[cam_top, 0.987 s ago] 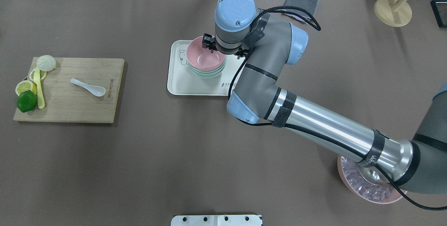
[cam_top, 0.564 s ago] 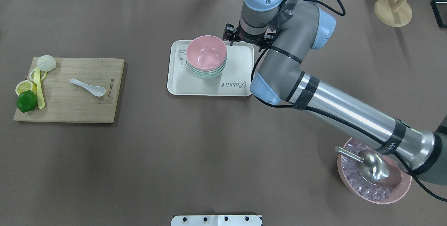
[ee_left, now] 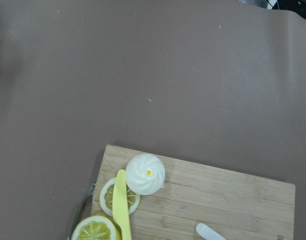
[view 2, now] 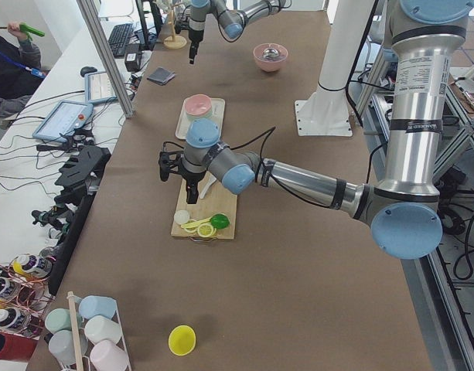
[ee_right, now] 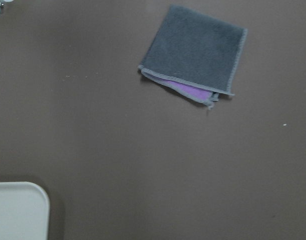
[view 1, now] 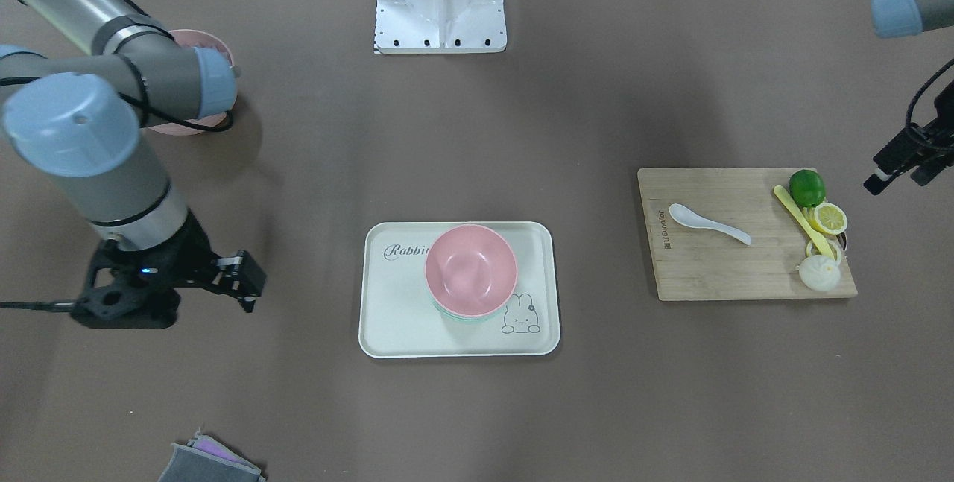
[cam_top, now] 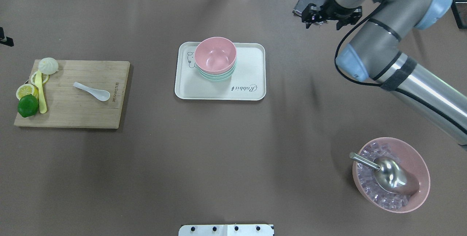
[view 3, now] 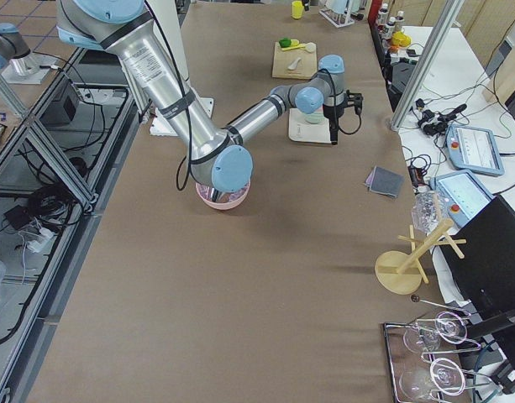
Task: Stack pink bowl on green and place spoon
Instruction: 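Withdraw the right arm while the left arm reaches toward the cutting board, then lower the left gripper onto the white spoon and grasp its handle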
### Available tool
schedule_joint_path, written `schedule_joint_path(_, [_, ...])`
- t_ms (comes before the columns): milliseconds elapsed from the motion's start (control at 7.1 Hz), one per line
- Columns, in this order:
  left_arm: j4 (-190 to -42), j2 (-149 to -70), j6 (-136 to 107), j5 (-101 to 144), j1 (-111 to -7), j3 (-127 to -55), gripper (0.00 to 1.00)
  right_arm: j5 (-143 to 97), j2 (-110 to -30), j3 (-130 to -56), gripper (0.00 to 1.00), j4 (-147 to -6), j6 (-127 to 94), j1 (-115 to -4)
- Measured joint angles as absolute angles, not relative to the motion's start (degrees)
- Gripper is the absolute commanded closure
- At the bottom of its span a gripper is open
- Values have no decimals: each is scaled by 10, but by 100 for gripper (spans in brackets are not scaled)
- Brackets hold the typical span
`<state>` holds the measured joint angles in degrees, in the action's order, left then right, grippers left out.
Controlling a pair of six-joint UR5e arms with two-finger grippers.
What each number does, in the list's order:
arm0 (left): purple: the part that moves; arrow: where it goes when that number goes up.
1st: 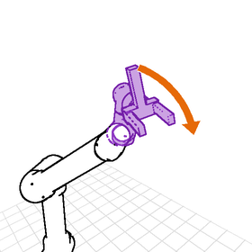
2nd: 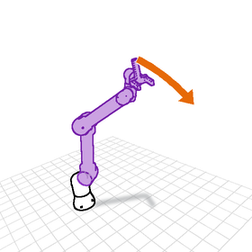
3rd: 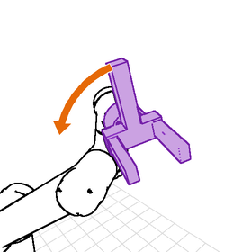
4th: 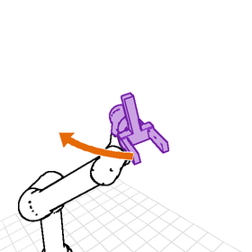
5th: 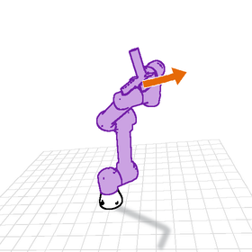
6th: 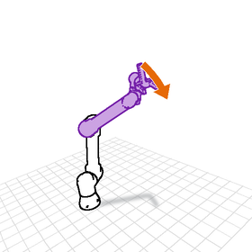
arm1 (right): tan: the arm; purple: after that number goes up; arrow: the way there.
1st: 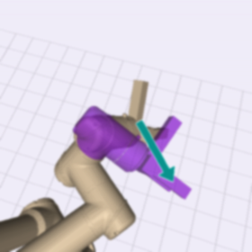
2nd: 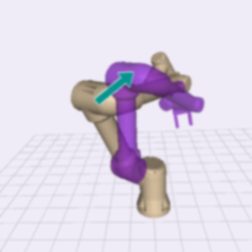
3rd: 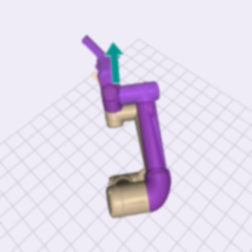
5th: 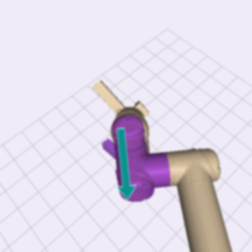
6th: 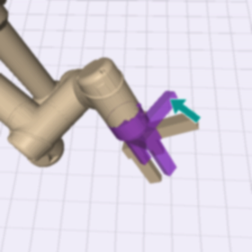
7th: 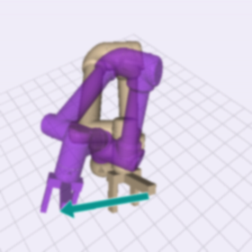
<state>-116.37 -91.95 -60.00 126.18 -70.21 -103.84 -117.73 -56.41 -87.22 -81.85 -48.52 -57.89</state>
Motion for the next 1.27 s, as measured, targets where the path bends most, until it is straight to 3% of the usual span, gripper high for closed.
schedule_joint_path(846, [-1155,-944,-911,1049,-488,-1017,3,-1293,-839,-902,0,-821,-30,-841])
schedule_joint_path(1128, [-1147,-986,-975,1025,-458,-977,9,-1303,-889,-905,0,-821,-5,-887])
schedule_joint_path(1268, [-1133,-1012,-992,1018,-454,-957,18,-1305,-896,-906,0,-822,-3,-894])
